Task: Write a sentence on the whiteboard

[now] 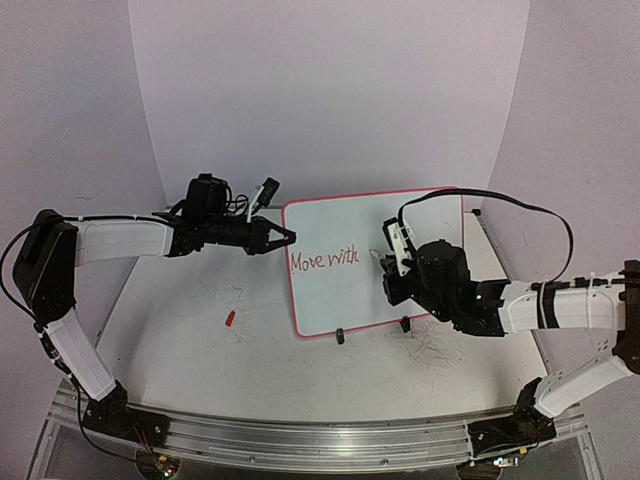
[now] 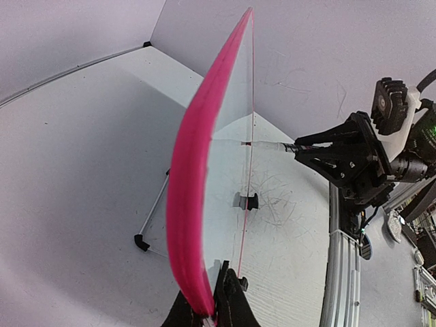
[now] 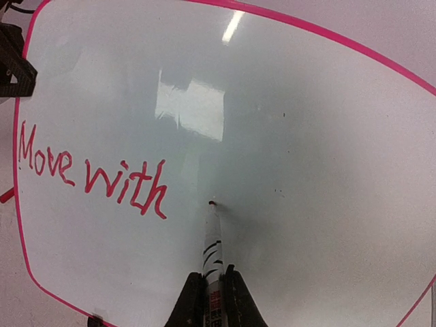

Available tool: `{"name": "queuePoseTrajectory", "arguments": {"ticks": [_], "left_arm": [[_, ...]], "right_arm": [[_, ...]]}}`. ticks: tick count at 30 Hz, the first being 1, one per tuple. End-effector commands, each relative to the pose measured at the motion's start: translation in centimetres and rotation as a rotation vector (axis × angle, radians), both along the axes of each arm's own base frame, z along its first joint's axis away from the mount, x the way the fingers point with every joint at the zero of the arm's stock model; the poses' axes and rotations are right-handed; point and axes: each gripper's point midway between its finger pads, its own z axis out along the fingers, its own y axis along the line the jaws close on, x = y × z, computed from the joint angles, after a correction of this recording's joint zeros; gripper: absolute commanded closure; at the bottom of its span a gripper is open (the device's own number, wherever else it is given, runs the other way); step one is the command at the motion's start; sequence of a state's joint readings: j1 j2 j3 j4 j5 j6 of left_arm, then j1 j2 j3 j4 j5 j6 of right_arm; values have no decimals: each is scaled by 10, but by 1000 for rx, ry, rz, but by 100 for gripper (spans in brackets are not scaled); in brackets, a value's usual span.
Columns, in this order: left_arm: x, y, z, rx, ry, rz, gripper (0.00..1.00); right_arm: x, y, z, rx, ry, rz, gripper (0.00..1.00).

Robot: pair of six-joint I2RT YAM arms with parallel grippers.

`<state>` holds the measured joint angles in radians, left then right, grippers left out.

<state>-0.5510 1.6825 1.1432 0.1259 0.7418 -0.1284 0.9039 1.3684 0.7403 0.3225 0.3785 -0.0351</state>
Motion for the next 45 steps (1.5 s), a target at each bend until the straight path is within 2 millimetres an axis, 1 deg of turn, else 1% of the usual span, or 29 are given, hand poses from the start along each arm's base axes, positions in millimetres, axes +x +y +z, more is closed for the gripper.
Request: {"name": "queuePoseTrajectory", "arguments": {"ticks": [1, 13, 25, 32, 45], "left_arm": [[28, 13, 2, 86, -124, 130, 100], [28, 12, 2, 90, -123, 128, 100], [28, 12, 2, 91, -125, 128, 100], [28, 12, 1, 95, -126, 128, 100], [28, 12, 0, 99, -126, 127, 100]], "right_arm": [[9, 7, 18, 52, -28, -11, 100], [1, 11, 7, 46, 14, 30, 100], [-4, 9, -5, 52, 61, 37, 100], [-7, 4, -12, 41, 79, 26, 100], [-8, 0, -15, 31, 88, 13, 100]]}}
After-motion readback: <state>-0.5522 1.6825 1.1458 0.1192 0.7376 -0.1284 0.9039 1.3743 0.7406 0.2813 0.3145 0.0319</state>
